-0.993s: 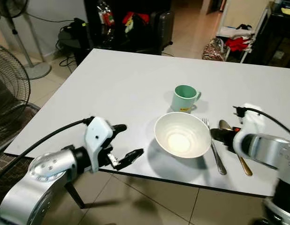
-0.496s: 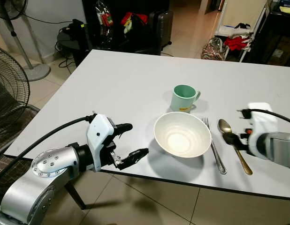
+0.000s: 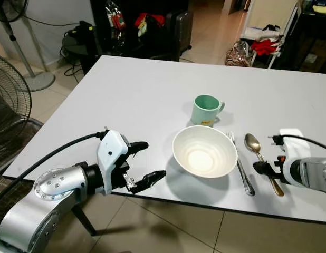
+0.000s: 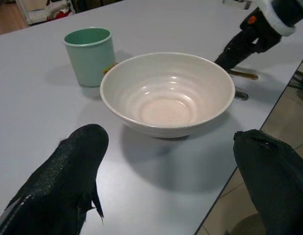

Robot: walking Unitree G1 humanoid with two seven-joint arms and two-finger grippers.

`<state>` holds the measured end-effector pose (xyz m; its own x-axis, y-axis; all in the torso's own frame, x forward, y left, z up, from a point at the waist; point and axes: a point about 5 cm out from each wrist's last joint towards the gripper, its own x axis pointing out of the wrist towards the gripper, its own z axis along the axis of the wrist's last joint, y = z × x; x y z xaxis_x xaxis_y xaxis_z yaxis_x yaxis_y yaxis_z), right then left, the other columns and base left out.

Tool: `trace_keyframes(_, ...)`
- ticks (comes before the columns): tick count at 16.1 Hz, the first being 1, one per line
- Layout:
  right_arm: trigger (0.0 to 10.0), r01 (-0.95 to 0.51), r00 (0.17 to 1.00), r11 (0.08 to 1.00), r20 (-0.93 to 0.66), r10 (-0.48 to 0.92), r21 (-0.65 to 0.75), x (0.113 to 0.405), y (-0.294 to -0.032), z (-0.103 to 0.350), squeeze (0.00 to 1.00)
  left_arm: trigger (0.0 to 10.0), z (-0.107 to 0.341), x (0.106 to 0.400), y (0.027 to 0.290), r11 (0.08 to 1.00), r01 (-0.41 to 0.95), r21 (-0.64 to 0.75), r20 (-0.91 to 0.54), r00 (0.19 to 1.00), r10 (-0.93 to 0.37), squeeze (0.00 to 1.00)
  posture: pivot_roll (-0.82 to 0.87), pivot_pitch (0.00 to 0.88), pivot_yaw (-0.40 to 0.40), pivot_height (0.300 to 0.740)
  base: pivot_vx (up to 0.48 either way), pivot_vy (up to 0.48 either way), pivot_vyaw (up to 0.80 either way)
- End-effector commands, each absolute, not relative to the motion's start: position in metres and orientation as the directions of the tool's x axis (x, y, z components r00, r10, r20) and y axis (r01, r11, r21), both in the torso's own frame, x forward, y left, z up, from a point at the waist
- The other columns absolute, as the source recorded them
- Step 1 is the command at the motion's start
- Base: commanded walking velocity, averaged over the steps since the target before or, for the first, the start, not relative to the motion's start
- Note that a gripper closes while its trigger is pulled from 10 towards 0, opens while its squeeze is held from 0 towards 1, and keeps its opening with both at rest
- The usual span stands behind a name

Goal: Setting the table

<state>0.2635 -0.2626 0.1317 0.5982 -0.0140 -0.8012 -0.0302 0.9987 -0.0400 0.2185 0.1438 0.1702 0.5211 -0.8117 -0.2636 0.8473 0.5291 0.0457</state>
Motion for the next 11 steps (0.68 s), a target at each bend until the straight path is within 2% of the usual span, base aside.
trace_keyframes(1,0.0,-0.028,0.616,0.999,-0.788,-0.015,-0.041,0.266,-0.265,0.128,0.00,10.0,0.174,0.218,0.141,0.505,0.861,0.059,-0.265,0.501,-0.824,0.36,-0.12,0.000,0.017,0.740,0.000,0.000,0.00)
trace_keyframes(6,0.0,-0.081,0.679,0.997,-0.732,0.049,-0.008,0.280,-0.271,0.115,0.00,10.0,0.171,0.218,0.139,0.486,0.872,0.060,-0.275,0.483,-0.831,0.36,-0.13,0.000,0.036,0.740,0.000,0.000,0.00)
trace_keyframes(11,0.0,-0.129,0.689,0.991,-0.722,0.063,-0.037,0.287,-0.269,0.106,0.00,10.0,0.170,0.217,0.137,0.490,0.870,0.056,-0.270,0.486,-0.831,0.36,-0.13,0.000,0.030,0.740,0.000,0.000,0.00)
